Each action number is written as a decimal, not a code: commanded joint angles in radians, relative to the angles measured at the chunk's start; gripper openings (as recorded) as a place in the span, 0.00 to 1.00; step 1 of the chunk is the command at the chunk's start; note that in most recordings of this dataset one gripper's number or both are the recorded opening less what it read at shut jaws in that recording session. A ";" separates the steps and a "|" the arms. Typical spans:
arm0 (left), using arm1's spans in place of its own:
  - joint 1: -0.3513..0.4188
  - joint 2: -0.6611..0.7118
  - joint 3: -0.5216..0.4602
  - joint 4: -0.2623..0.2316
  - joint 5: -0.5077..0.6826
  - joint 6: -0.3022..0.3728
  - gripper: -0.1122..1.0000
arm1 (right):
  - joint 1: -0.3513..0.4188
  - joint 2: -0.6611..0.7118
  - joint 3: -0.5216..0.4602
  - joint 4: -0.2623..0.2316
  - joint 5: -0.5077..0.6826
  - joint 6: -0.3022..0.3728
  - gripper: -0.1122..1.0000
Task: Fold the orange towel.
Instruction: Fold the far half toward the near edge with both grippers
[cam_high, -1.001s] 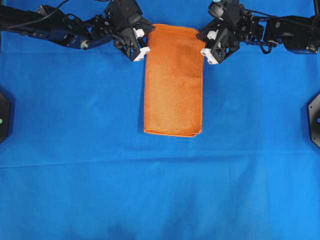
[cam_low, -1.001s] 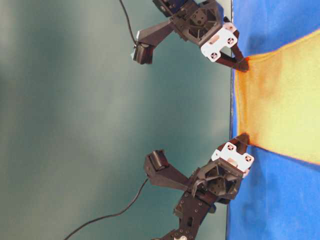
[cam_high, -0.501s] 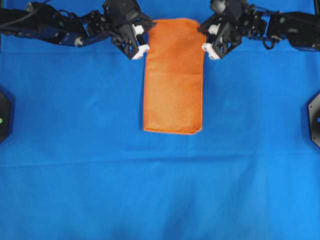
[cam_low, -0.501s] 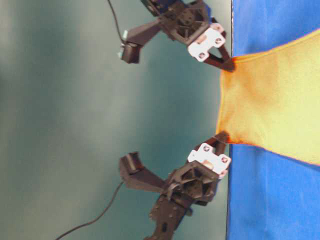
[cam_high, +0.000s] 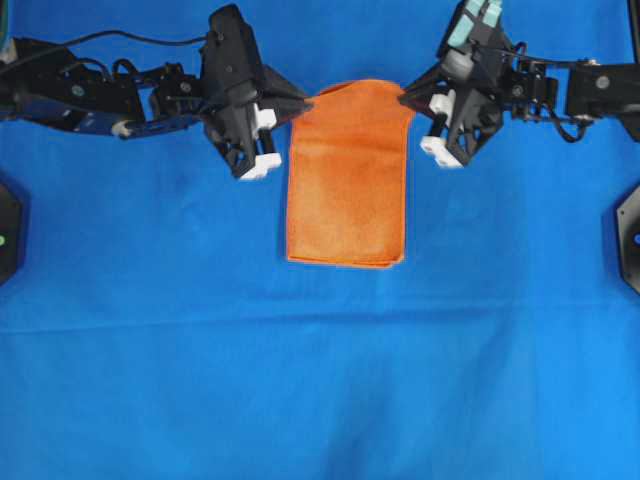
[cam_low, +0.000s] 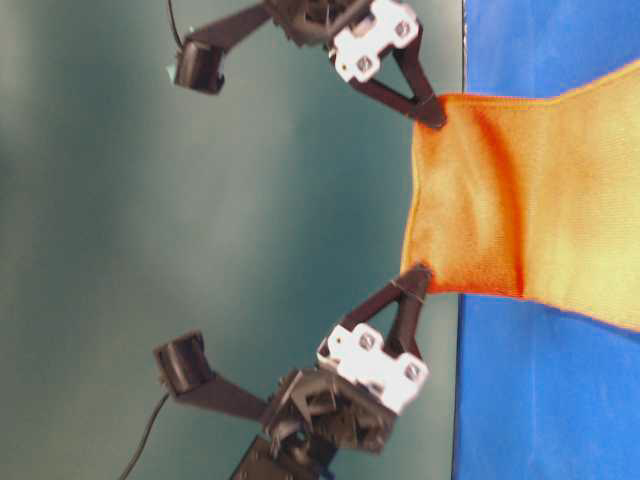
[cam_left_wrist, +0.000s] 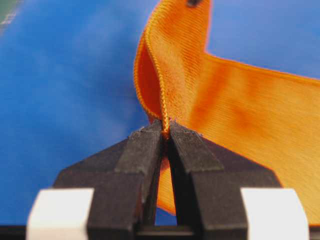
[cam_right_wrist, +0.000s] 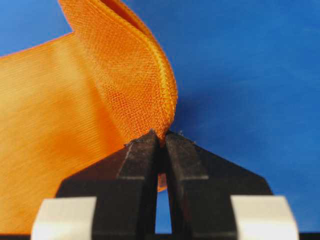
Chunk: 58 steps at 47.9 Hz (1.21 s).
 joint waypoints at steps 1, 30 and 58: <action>-0.038 -0.035 0.008 0.002 0.011 -0.005 0.13 | 0.044 -0.034 0.008 0.008 -0.003 0.003 0.14; -0.262 0.011 0.029 -0.003 0.109 -0.025 0.13 | 0.244 0.018 0.032 0.078 0.015 0.003 0.14; -0.275 0.091 0.034 -0.003 0.101 -0.025 0.13 | 0.284 0.107 0.015 0.135 -0.046 0.003 0.14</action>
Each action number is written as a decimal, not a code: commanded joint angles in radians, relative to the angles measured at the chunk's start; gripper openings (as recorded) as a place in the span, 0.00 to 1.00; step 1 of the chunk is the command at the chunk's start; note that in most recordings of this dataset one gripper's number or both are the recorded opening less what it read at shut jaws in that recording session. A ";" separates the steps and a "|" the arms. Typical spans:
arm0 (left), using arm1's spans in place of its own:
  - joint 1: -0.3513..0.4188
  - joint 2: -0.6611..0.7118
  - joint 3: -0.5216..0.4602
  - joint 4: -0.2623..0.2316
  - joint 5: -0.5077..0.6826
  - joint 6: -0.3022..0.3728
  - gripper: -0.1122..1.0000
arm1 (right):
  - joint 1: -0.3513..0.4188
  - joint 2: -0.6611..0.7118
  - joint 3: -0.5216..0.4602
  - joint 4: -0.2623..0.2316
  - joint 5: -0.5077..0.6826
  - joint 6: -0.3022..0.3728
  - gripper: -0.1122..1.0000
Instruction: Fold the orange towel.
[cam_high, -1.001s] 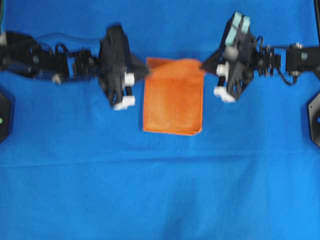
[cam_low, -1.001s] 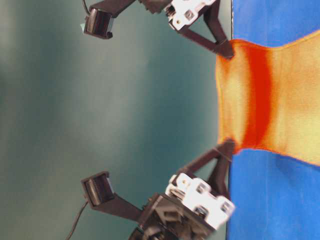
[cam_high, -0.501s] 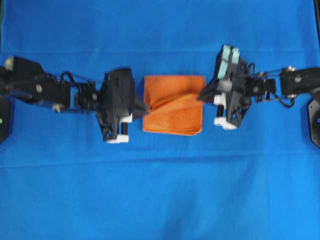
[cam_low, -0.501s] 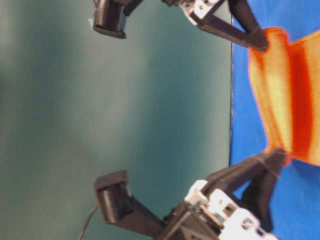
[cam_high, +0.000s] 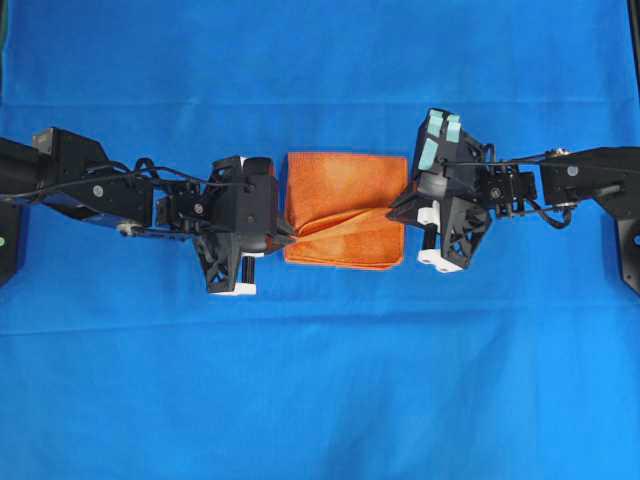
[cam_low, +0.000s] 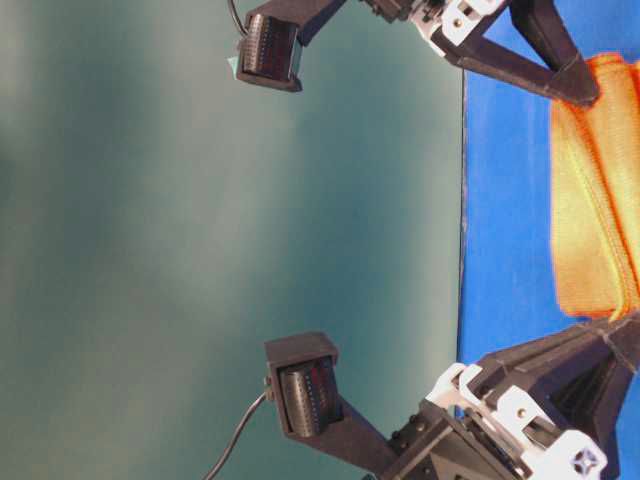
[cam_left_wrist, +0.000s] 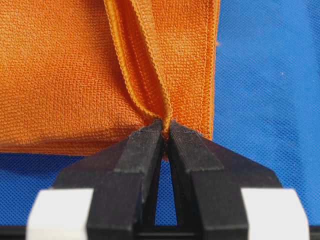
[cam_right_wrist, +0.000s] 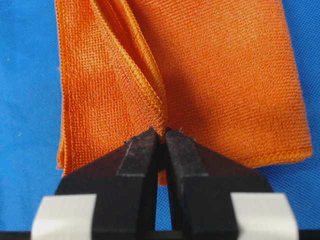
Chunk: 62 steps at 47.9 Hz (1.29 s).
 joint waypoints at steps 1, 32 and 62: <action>-0.005 -0.015 -0.005 -0.003 -0.005 0.000 0.13 | 0.012 -0.008 -0.017 0.005 -0.008 -0.002 0.14; -0.003 -0.186 0.006 -0.003 0.064 0.018 0.76 | 0.054 -0.104 -0.057 0.002 0.080 -0.005 0.64; 0.000 -0.805 0.259 -0.003 0.110 0.021 0.74 | 0.060 -0.752 0.127 -0.041 0.296 -0.018 0.64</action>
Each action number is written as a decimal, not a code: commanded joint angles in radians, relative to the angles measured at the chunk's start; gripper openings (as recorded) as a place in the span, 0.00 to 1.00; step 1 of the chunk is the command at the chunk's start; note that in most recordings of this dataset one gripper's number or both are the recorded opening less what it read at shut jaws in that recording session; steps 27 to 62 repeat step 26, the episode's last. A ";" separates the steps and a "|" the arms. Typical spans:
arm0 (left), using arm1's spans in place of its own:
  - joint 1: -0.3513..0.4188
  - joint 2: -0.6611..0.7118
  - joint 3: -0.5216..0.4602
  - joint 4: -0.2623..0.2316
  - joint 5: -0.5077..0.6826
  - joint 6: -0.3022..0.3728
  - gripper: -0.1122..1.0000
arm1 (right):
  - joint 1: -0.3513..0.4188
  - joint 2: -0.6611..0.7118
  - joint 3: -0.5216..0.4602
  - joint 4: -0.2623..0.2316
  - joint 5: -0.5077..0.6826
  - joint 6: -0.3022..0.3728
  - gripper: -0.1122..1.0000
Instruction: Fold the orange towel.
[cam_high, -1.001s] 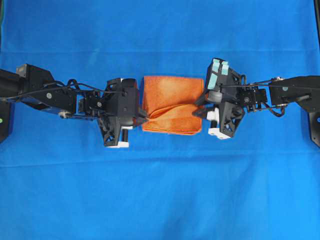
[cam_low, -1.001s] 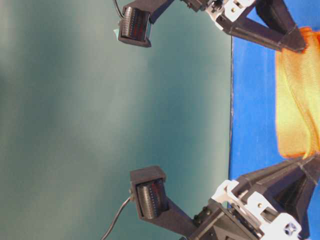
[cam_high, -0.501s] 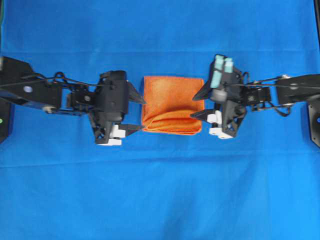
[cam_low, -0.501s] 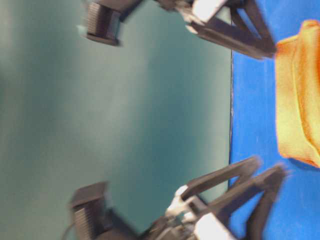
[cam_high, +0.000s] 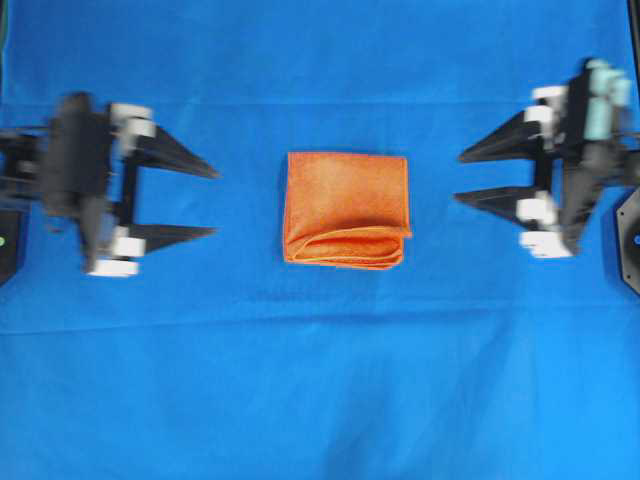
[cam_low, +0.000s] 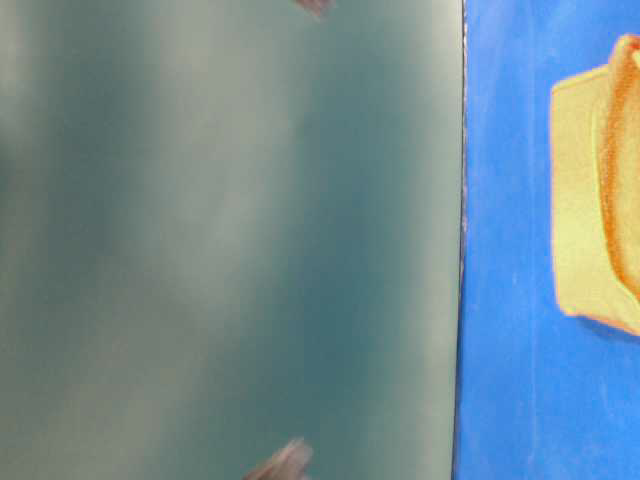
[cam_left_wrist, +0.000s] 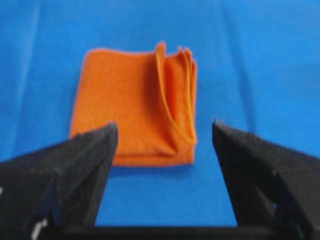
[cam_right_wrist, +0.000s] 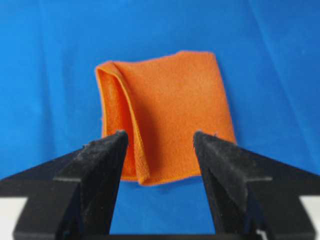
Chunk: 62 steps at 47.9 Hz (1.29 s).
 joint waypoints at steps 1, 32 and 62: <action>0.003 -0.103 0.032 -0.002 -0.011 -0.002 0.74 | 0.003 -0.101 0.031 -0.009 0.005 -0.002 0.64; 0.014 -0.528 0.308 -0.003 -0.003 -0.018 0.73 | -0.006 -0.407 0.299 -0.009 -0.051 0.011 0.64; 0.014 -0.528 0.308 -0.003 -0.003 -0.018 0.73 | -0.006 -0.407 0.299 -0.009 -0.051 0.011 0.64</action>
